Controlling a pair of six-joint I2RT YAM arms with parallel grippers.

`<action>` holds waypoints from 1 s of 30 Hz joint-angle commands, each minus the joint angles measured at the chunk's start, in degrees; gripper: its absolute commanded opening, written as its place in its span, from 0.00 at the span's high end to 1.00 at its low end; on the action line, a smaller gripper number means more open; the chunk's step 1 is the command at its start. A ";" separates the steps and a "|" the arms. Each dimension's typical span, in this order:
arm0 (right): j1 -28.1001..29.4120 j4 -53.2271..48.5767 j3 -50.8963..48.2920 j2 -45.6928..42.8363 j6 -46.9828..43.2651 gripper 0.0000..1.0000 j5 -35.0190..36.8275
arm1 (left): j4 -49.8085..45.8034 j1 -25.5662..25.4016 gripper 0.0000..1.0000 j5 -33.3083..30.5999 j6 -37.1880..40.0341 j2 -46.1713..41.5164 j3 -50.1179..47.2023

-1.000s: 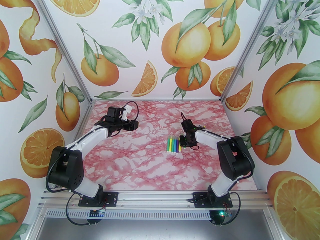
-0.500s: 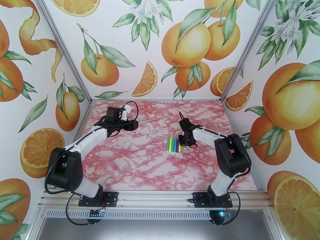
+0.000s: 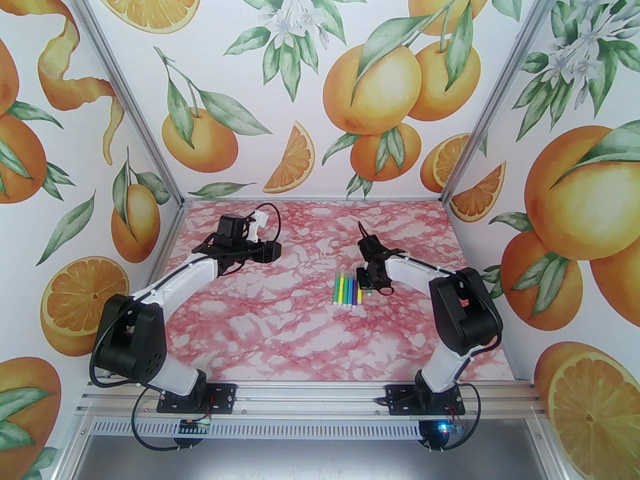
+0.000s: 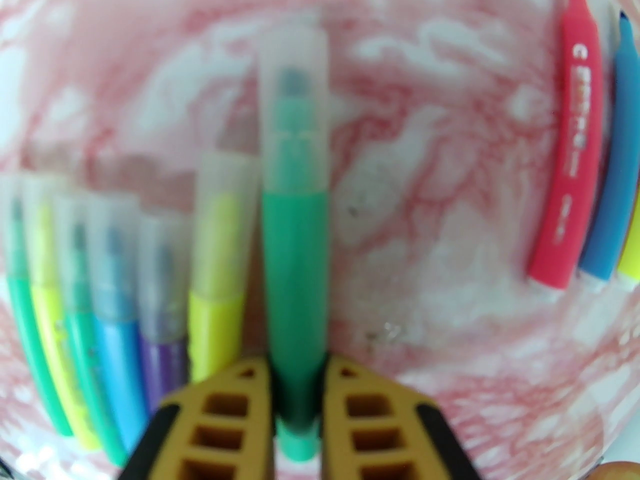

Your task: Open the pen caps

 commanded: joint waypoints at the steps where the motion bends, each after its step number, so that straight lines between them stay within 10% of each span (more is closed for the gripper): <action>1: -0.02 2.75 -0.87 -4.44 -0.75 0.88 -1.99 | 2.76 -0.82 0.31 1.89 -1.53 0.87 -0.11; 30: 9.48 16.41 -4.42 -14.27 -5.87 0.91 -21.37 | 26.49 -4.81 0.25 19.16 -20.48 8.39 -1.25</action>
